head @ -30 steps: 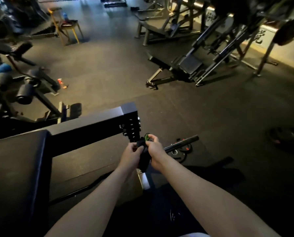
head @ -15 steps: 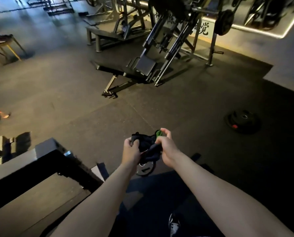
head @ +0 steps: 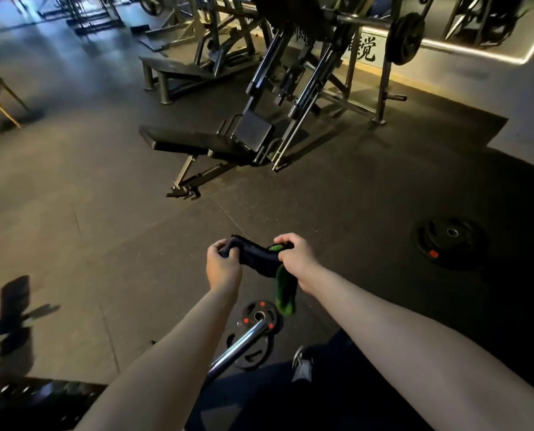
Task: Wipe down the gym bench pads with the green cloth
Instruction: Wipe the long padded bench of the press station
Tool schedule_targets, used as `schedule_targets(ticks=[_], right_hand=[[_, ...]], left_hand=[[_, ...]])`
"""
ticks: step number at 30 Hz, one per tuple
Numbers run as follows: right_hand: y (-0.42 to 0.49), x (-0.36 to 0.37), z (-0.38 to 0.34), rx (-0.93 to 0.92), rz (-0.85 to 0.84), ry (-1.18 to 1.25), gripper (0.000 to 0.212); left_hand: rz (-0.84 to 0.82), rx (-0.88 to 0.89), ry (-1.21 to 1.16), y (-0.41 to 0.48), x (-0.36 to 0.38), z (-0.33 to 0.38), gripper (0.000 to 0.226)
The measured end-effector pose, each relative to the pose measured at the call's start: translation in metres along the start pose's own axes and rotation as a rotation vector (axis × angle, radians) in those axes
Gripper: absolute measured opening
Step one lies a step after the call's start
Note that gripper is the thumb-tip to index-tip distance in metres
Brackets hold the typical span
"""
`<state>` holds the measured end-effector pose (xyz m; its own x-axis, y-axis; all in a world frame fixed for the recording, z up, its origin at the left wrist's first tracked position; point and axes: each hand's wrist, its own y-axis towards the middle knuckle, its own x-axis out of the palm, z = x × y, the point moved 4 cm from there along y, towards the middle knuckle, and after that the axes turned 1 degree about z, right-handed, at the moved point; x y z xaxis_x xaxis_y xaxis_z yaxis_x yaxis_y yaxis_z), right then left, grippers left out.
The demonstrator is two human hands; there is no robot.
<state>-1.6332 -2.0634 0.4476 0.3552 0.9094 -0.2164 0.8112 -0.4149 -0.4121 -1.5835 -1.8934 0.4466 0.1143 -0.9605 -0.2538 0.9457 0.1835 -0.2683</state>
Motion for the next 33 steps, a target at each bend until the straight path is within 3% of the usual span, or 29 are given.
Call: schedule_targets(ticks=[5, 9, 13, 18, 21, 26, 29, 33], right_hand=[[0.115, -0.007, -0.047, -0.127, 0.042, -0.303, 0.023], [0.228, 0.013, -0.100, -0.154, -0.034, -0.437, 0.035], [0.302, 0.036, -0.151, -0.197, -0.097, -0.536, 0.039], [0.378, 0.087, -0.236, -0.362, -0.196, -0.547, 0.036], [0.417, 0.126, -0.277, -0.465, -0.256, -0.601, 0.033], [0.498, 0.190, -0.339, -0.546, -0.294, -0.506, 0.033], [0.535, 0.227, -0.372, -0.579, -0.392, -0.478, 0.029], [0.576, 0.287, -0.414, -0.663, -0.535, -0.559, 0.031]], left_hand=[[0.043, -0.052, -0.040, 0.094, 0.062, 0.017, 0.018], [0.160, -0.072, -0.083, 0.197, 0.100, 0.045, 0.013], [0.238, -0.058, -0.100, 0.268, 0.095, 0.078, 0.014], [0.166, 0.034, -0.081, 0.349, 0.086, 0.141, 0.046], [0.225, 0.089, 0.076, 0.390, 0.075, 0.172, 0.035], [0.526, -0.013, 0.159, 0.456, 0.036, 0.192, 0.015], [0.637, -0.099, 0.173, 0.492, 0.019, 0.199, 0.016], [0.649, -0.149, 0.152, 0.546, 0.012, 0.218, 0.021]])
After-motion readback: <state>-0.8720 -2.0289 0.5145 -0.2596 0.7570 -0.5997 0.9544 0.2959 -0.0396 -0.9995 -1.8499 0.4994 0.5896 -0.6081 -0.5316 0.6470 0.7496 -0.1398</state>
